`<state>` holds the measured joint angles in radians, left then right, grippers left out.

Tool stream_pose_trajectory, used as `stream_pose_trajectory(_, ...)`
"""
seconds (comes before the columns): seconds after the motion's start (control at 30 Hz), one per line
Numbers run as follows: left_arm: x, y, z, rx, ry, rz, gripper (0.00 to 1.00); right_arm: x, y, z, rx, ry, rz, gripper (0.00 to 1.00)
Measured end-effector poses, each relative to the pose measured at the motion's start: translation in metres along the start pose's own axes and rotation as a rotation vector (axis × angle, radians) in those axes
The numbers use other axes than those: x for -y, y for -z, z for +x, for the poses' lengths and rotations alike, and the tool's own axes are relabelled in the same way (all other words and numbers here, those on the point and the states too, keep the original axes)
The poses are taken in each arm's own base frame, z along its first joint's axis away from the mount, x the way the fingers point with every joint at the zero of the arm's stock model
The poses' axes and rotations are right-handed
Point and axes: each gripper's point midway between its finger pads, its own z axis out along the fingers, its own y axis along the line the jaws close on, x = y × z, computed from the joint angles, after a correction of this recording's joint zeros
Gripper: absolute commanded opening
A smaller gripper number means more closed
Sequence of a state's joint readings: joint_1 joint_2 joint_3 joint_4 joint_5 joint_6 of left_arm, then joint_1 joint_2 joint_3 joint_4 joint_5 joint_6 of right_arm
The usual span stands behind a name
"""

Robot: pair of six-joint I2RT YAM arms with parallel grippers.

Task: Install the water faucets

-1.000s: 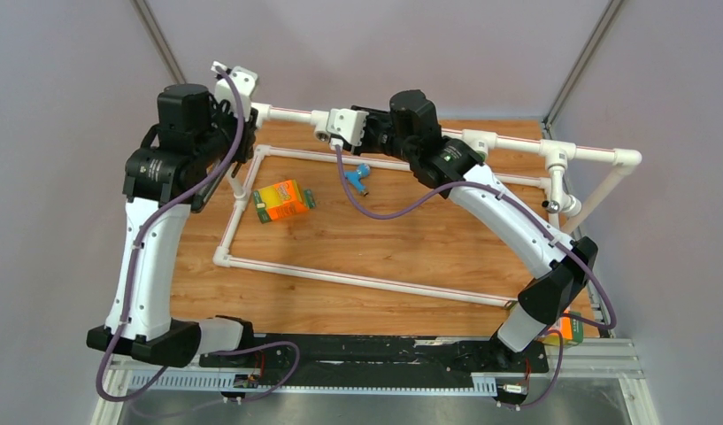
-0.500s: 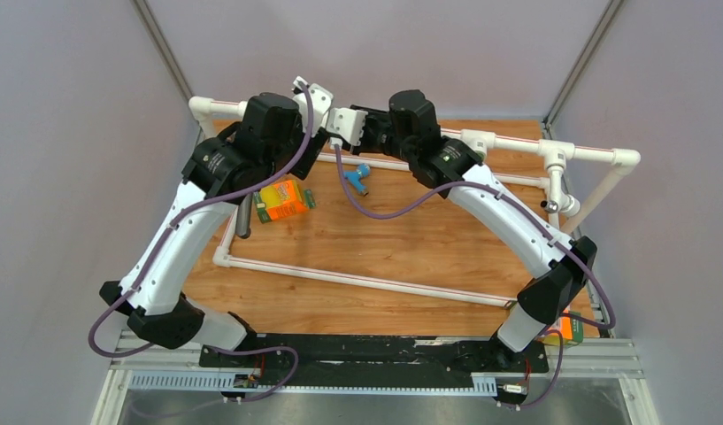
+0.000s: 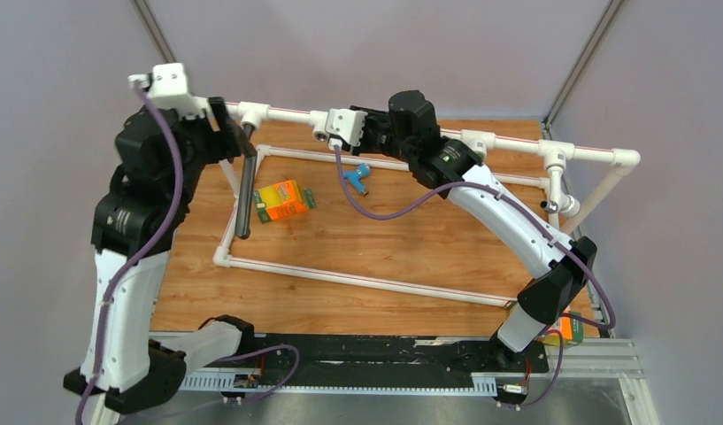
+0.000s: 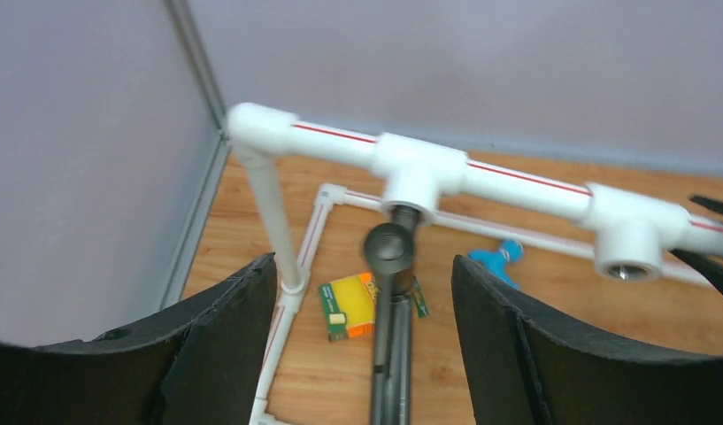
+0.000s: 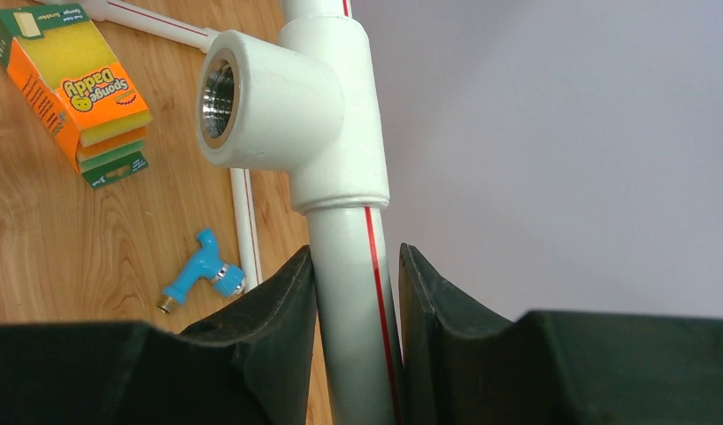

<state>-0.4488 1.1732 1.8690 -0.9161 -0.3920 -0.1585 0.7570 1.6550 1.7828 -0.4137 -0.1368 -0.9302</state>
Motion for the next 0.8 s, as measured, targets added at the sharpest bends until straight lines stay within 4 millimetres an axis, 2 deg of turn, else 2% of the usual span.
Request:
stream_pose_trajectory(0.07, -0.035, 0.012, -0.003, 0.055, 0.089, -0.087, 0.81, 0.000, 0.000, 0.000, 0.000, 0.000, 0.000, 0.00)
stream_pose_trajectory(0.17, -0.048, 0.022, 0.000, 0.093, 0.166, -0.082, 0.81, 0.000, 0.000, 0.000, 0.000, 0.000, 0.000, 0.00)
stream_pose_trajectory(0.27, -0.043, 0.014, -0.001, 0.115, 0.232, -0.015, 0.81, 0.000, 0.000, 0.000, 0.000, 0.000, 0.000, 0.00)
stream_pose_trajectory(0.43, -0.029, -0.022, 0.026, 0.033, 0.305, 0.109, 0.79, 0.000, 0.000, 0.000, 0.000, 0.000, 0.000, 0.00)
stream_pose_trajectory(0.57, -0.025, -0.050, 0.041, -0.045, 0.341, 0.152, 0.72, 0.000, 0.000, 0.000, 0.000, 0.000, 0.000, 0.00)
stream_pose_trajectory(0.63, -0.020, -0.054, 0.045, -0.061, 0.342, 0.184, 0.67, 0.000, 0.000, 0.000, 0.000, 0.000, 0.000, 0.00)
stream_pose_trajectory(0.8, -0.007, -0.045, 0.038, -0.044, 0.304, 0.273, 0.56, 0.000, 0.000, 0.000, 0.000, 0.001, -0.001, 0.00)
